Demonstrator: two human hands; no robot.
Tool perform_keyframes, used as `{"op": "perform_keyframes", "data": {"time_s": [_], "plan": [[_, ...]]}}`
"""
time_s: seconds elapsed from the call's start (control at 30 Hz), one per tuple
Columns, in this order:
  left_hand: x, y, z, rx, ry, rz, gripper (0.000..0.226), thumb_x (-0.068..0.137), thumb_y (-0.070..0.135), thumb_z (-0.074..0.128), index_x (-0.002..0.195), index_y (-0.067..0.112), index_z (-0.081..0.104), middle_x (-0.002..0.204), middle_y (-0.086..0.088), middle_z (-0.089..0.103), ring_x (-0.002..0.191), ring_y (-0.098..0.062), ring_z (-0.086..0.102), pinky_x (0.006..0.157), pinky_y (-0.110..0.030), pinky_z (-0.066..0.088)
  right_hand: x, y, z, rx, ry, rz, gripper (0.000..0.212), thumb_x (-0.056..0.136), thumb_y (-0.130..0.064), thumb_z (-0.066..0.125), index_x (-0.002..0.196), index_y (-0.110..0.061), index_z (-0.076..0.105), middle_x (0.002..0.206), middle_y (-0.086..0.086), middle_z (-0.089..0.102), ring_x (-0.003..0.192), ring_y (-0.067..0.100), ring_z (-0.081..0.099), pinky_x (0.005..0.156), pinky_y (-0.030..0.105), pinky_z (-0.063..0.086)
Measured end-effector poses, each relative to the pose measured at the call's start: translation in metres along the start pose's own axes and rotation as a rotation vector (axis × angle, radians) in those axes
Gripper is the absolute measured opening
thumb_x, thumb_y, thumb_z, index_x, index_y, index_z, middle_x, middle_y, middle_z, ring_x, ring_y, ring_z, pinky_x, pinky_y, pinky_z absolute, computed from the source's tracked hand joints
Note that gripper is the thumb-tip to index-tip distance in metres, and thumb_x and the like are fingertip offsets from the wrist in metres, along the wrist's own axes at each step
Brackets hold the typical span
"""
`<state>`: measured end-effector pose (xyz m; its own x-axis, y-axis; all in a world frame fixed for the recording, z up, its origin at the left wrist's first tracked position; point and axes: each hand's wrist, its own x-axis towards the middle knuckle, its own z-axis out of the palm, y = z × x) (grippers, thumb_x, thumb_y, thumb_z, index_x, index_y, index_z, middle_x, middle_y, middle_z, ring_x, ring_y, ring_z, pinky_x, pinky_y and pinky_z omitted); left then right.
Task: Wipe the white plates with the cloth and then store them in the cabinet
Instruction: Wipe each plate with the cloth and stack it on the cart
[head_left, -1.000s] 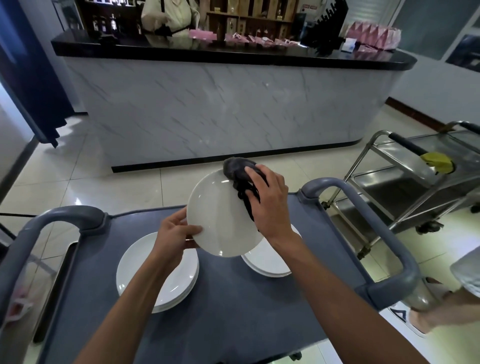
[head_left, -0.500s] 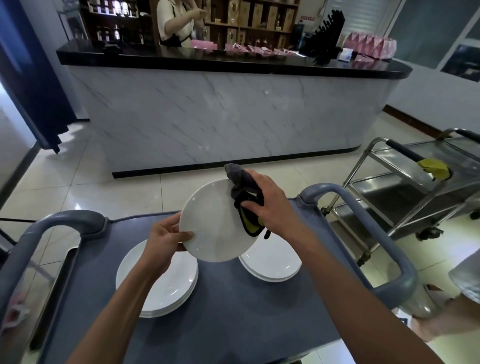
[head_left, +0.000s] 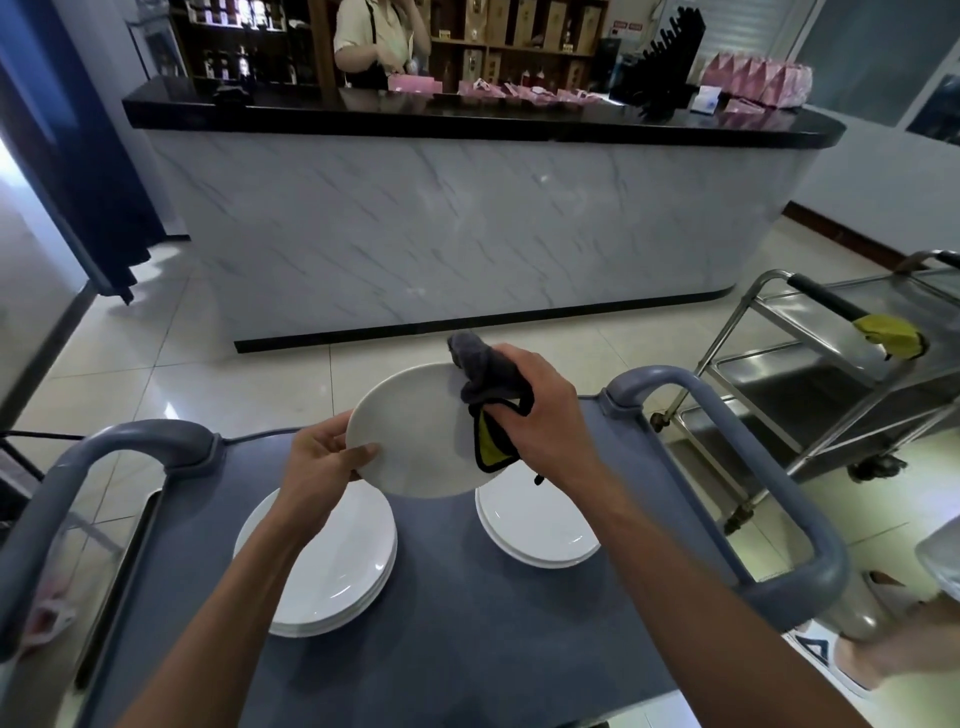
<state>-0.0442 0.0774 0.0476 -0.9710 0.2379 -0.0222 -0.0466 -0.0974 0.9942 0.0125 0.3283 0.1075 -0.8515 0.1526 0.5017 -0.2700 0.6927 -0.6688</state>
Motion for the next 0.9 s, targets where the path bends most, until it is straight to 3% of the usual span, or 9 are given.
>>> {"op": "perform_keyframes", "data": {"time_s": [0.17,0.27,0.37,0.47,0.57,0.7,0.9], "plan": [[0.004,-0.008,0.011,-0.059,0.037,-0.054,0.034,0.086,-0.011,0.064,0.092,0.019,0.079,0.087,-0.006,0.076,0.08,-0.023,0.068,0.072,-0.036,0.06,-0.008,-0.002,0.0,0.0,0.065,-0.131,0.059,0.077,0.006,0.072,0.128,-0.019,0.059,0.117,-0.004,0.062,0.11,0.016,0.058,0.093,0.029,0.048],[0.004,-0.012,0.018,-0.102,0.063,-0.108,0.033,0.089,-0.011,0.059,0.094,0.016,0.077,0.089,-0.003,0.076,0.088,-0.026,0.068,0.073,-0.033,0.059,-0.011,-0.003,-0.001,-0.072,0.089,-0.212,0.056,0.076,0.01,0.07,0.127,-0.011,0.063,0.118,0.005,0.063,0.11,0.024,0.059,0.093,0.033,0.049],[0.003,-0.015,0.019,-0.125,0.059,-0.187,0.031,0.095,-0.002,0.05,0.104,0.014,0.076,0.103,-0.007,0.074,0.105,-0.032,0.065,0.086,-0.054,0.059,-0.014,-0.001,-0.004,-0.148,0.117,-0.288,0.054,0.075,0.013,0.069,0.126,-0.005,0.064,0.117,0.011,0.062,0.109,0.029,0.059,0.093,0.033,0.05],[-0.003,-0.018,0.017,-0.302,0.099,-0.41,0.029,0.1,0.023,0.047,0.109,0.009,0.07,0.116,-0.017,0.069,0.109,-0.035,0.065,0.087,-0.064,0.055,-0.017,0.002,-0.008,-0.178,0.174,-0.332,0.054,0.076,0.014,0.07,0.126,-0.004,0.064,0.116,0.014,0.062,0.106,0.031,0.06,0.092,0.032,0.05],[-0.012,-0.016,0.017,-0.319,0.055,-0.635,0.056,0.1,0.053,0.045,0.118,0.005,0.065,0.116,-0.018,0.072,0.108,-0.038,0.069,0.079,-0.056,0.059,-0.02,0.005,-0.009,-0.186,0.195,-0.398,0.05,0.082,0.007,0.065,0.129,-0.01,0.058,0.118,0.013,0.059,0.105,0.032,0.059,0.091,0.036,0.051],[-0.013,-0.007,0.023,-0.414,-0.054,-0.722,0.077,0.088,0.076,0.048,0.121,0.008,0.064,0.116,-0.014,0.074,0.103,-0.036,0.072,0.069,-0.043,0.058,-0.025,0.01,-0.001,-0.232,0.183,-0.469,0.044,0.089,-0.002,0.061,0.13,-0.015,0.055,0.12,0.01,0.054,0.104,0.031,0.057,0.088,0.041,0.05],[-0.008,0.003,0.024,-0.464,-0.04,-0.755,0.062,0.085,0.058,0.065,0.119,0.007,0.065,0.115,-0.012,0.074,0.1,-0.035,0.073,0.066,-0.034,0.054,-0.039,0.017,0.012,-0.279,0.108,-0.502,0.045,0.092,-0.006,0.065,0.134,-0.018,0.054,0.125,0.011,0.052,0.109,0.032,0.055,0.09,0.043,0.049]]}}
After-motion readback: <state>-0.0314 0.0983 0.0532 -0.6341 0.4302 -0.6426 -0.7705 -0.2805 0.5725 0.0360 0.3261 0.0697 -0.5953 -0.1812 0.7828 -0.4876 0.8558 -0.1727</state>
